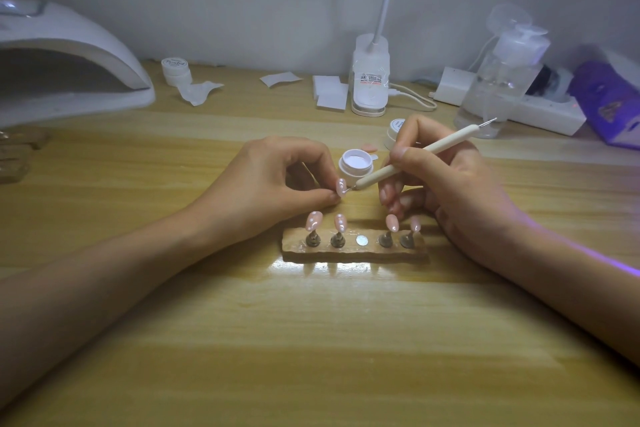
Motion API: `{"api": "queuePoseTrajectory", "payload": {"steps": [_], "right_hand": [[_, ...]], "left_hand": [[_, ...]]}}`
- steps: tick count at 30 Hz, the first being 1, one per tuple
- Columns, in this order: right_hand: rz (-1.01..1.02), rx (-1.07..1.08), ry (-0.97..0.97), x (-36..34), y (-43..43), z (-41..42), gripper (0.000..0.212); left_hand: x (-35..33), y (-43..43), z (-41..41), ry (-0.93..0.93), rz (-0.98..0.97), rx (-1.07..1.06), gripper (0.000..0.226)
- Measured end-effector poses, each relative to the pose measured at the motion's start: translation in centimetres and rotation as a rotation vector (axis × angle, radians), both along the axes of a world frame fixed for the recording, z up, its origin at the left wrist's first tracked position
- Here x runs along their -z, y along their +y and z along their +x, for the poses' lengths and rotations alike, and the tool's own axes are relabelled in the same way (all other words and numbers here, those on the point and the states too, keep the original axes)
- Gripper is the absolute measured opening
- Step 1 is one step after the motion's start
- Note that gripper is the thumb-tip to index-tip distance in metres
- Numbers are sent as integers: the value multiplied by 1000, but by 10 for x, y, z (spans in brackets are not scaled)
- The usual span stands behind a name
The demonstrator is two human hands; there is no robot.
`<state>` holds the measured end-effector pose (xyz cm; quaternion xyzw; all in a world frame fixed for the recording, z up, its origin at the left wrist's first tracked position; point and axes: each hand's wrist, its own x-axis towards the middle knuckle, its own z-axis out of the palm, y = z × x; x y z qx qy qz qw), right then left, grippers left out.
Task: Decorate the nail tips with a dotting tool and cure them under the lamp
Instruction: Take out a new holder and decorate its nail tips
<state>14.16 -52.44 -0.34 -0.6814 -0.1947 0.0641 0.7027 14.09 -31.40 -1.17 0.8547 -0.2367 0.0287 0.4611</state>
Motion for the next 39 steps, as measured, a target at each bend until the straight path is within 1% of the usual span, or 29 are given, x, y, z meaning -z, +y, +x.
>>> {"api": "queuePoseTrajectory", "payload": {"steps": [15, 20, 24, 29, 39], "right_hand": [[-18, -12, -2, 1, 0, 1, 21], [-19, -20, 7, 0, -1, 0, 19], [-20, -14, 6, 0, -1, -1, 23], [-12, -9, 5, -1, 0, 0, 18], [-3, -9, 10, -1, -1, 0, 19]], "left_hand": [[0, 0, 0, -11, 0, 6, 18], [0, 0, 0, -14, 0, 7, 18], [0, 0, 0, -16, 2, 8, 18], [1, 0, 0, -13, 2, 5, 17], [1, 0, 1, -7, 0, 6, 19]]}}
